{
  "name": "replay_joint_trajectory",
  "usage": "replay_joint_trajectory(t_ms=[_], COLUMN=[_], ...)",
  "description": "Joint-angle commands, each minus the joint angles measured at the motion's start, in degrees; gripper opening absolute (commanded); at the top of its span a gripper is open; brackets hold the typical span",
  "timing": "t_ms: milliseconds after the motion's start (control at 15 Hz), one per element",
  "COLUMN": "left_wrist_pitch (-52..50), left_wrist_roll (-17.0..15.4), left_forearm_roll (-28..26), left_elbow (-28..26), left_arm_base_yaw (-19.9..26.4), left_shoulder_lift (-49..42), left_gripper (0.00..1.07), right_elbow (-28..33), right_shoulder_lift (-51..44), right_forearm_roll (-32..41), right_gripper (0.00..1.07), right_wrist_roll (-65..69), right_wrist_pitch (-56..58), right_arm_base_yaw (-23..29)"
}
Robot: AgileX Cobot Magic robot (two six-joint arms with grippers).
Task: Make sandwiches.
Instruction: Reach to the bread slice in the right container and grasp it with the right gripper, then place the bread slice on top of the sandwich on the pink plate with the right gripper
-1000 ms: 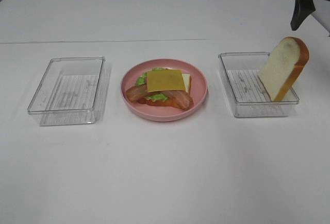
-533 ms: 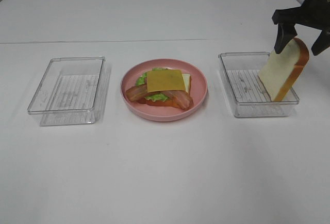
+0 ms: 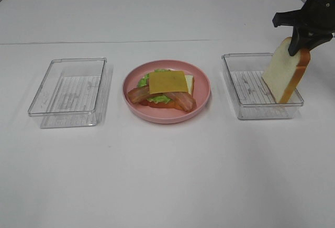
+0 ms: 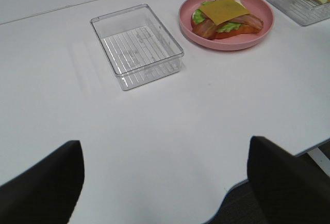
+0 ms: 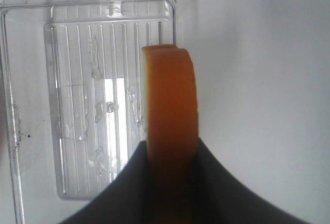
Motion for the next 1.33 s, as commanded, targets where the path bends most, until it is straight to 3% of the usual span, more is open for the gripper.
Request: replay_joint_trajectory(t_ms=[67,467,867,1333], left_wrist_pitch=[-0.5,-0.5,-0.5,-0.5], left_wrist_roll=[0.1,0.1,0.1,0.1], left_forearm_roll=[0.0,0.0,0.0,0.0], left_elbow=[0.1,0.1,0.1,0.1], left_arm_base_yaw=[-0.1,-0.1,-0.1,-0.1], left_shoulder_lift=[-0.5,-0.5,-0.5,-0.5], left_gripper=[0.82,0.82,0.82,0.82], right_elbow=[0.1,0.1,2.4,19.9], right_shoulder_lift=[0.2,-6.0,-10.9,-11.5], right_forearm_roll=[0.5,7.5,27.7,59.4], right_gripper=[0.0,0.0,0.0,0.0], right_wrist_roll=[-0.5,-0.8,-7.6,-26.4], right_wrist_pitch=[0.2,1.1,4.7,-0.2], right_arm_base_yaw=[-0.1,-0.1,0.0,0.1])
